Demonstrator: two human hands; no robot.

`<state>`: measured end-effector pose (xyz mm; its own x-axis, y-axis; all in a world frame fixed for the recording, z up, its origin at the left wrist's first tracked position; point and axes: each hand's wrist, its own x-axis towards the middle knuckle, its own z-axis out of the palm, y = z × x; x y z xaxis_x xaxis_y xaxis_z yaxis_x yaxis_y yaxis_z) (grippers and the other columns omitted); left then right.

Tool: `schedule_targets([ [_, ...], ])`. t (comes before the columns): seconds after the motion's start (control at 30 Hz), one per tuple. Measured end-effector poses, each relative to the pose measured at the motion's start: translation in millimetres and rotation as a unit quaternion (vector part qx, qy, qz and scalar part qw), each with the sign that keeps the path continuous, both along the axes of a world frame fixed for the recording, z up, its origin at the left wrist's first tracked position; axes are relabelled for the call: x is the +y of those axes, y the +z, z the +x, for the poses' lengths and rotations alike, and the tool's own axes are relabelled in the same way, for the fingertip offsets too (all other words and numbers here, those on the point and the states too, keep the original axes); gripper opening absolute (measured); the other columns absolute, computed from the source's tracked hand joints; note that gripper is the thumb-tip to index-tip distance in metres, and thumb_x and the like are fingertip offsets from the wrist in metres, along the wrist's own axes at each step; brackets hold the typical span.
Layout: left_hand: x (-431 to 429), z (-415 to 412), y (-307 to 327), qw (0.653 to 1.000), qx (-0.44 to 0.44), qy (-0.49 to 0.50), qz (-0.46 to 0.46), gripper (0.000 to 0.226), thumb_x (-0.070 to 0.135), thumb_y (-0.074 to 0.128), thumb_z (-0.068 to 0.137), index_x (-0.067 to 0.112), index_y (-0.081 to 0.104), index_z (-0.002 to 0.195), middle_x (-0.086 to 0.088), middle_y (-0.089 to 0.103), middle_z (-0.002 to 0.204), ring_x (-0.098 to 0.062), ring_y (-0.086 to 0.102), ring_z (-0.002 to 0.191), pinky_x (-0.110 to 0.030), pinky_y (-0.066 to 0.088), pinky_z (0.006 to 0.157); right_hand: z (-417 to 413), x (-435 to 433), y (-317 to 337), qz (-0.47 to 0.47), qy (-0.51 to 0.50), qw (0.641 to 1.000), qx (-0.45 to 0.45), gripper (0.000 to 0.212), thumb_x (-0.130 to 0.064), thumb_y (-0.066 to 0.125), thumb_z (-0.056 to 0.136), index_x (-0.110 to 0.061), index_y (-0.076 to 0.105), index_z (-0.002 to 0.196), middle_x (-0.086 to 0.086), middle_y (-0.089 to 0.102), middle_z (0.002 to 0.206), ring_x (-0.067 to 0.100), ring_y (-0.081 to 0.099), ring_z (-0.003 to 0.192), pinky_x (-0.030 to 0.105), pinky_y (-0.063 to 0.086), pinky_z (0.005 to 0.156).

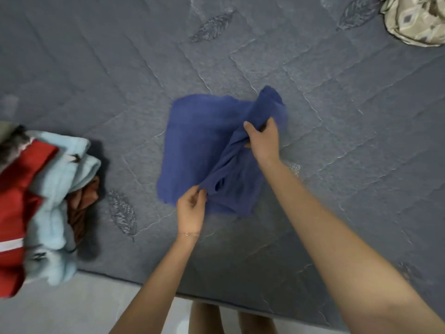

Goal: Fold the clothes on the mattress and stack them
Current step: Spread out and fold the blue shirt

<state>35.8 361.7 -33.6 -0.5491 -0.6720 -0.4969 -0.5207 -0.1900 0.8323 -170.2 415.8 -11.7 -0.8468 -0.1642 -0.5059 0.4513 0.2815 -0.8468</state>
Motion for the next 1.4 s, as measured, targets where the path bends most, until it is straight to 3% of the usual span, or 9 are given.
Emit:
schedule_targets([
  [0.17, -36.8, 36.7, -11.3, 0.988, -0.073, 0.120, 0.064, 0.027, 0.003, 0.046, 0.100, 0.007, 0.051, 0.073, -0.014, 0.050, 0.080, -0.023, 0.048, 0.081, -0.035, 0.038, 0.073, 32.0, -62.9, -0.5, -0.075, 0.187, 0.976, -0.081, 0.037, -0.013, 0.062, 0.095, -0.014, 0.048, 0.129, 0.009, 0.063, 0.114, 0.021, 0.068, 0.095, 0.029, 0.059, 0.064],
  [0.27, -46.9, 49.2, -25.2, 0.985, -0.138, 0.094, 0.041, 0.029, 0.006, 0.049, 0.099, -0.002, 0.057, 0.072, -0.018, 0.054, 0.080, -0.026, 0.048, 0.082, -0.035, 0.035, 0.073, 42.1, -62.8, -11.6, -0.003, 0.256, 0.966, -0.022, 0.043, -0.011, 0.062, 0.095, -0.013, 0.049, 0.136, 0.001, 0.061, 0.114, 0.018, 0.062, 0.110, 0.028, 0.055, 0.086],
  [0.4, -45.2, 50.5, -29.2, 0.972, -0.200, 0.100, -0.072, 0.020, 0.007, 0.053, 0.096, -0.012, 0.058, 0.096, -0.031, 0.058, 0.104, -0.039, 0.049, 0.107, -0.041, 0.035, 0.095, 48.4, -24.5, -25.9, 0.144, 0.249, 0.951, 0.109, 0.043, -0.003, 0.064, 0.090, -0.004, 0.055, 0.132, 0.009, 0.059, 0.131, 0.023, 0.054, 0.123, 0.022, 0.037, 0.103],
  [0.5, -43.4, 39.9, -23.4, 0.973, -0.144, 0.176, -0.050, 0.033, 0.017, 0.060, 0.094, -0.007, 0.046, 0.112, -0.023, 0.052, 0.112, -0.029, 0.051, 0.106, -0.039, 0.040, 0.096, 57.5, 7.4, -33.4, 0.212, 0.212, 0.944, 0.134, 0.055, -0.005, 0.069, 0.085, -0.004, 0.049, 0.137, 0.015, 0.047, 0.139, 0.029, 0.042, 0.130, 0.026, 0.028, 0.110],
  [0.63, -52.7, 26.7, -21.1, 0.972, -0.086, 0.217, 0.029, 0.052, 0.023, 0.071, 0.087, 0.002, 0.039, 0.122, -0.006, 0.051, 0.118, -0.014, 0.053, 0.106, -0.018, 0.043, 0.088, 84.0, 35.7, -39.6, 0.227, 0.142, 0.963, 0.037, 0.071, -0.010, 0.077, 0.080, -0.006, 0.041, 0.141, 0.014, 0.040, 0.138, 0.025, 0.038, 0.131, 0.033, 0.030, 0.113],
  [0.77, -58.8, 22.8, -27.4, 0.985, -0.109, 0.125, 0.051, 0.029, 0.025, 0.074, 0.084, 0.017, 0.060, 0.108, 0.005, 0.062, 0.104, -0.016, 0.061, 0.104, -0.024, 0.046, 0.086, 110.7, 45.9, -46.1, 0.200, 0.067, 0.977, -0.034, 0.050, -0.012, 0.079, 0.079, -0.006, 0.043, 0.113, 0.008, 0.050, 0.111, 0.028, 0.055, 0.108, 0.027, 0.043, 0.087],
  [0.87, -60.0, 25.1, -27.6, 0.983, -0.116, 0.106, 0.094, 0.019, 0.031, 0.070, 0.087, 0.022, 0.061, 0.102, 0.001, 0.067, 0.102, -0.022, 0.063, 0.104, -0.035, 0.052, 0.090, 125.8, 44.8, -49.2, 0.176, 0.058, 0.975, -0.119, 0.046, -0.022, 0.078, 0.082, -0.007, 0.050, 0.116, 0.004, 0.059, 0.108, 0.021, 0.059, 0.098, 0.029, 0.046, 0.083],
  [1.0, -60.3, 34.6, -22.9, 0.983, -0.096, 0.123, 0.093, 0.004, 0.023, 0.063, 0.093, 0.020, 0.062, 0.090, -0.001, 0.065, 0.092, -0.022, 0.062, 0.097, -0.047, 0.054, 0.089, 141.0, 45.1, -56.0, 0.199, 0.114, 0.959, -0.167, 0.032, -0.024, 0.072, 0.087, -0.001, 0.065, 0.109, 0.006, 0.063, 0.097, 0.020, 0.059, 0.091, 0.030, 0.044, 0.074],
  [1.4, -41.3, 78.6, 4.4, 0.967, -0.099, 0.176, 0.159, 0.026, 0.019, 0.058, 0.096, 0.002, 0.062, 0.115, -0.007, 0.065, 0.095, -0.015, 0.063, 0.082, -0.021, 0.056, 0.052, 174.8, 69.1, -23.0, 0.120, 0.068, 0.935, -0.327, 0.026, -0.017, 0.071, 0.089, -0.008, 0.062, 0.112, 0.006, 0.068, 0.102, 0.018, 0.064, 0.090, 0.030, 0.056, 0.067],
])
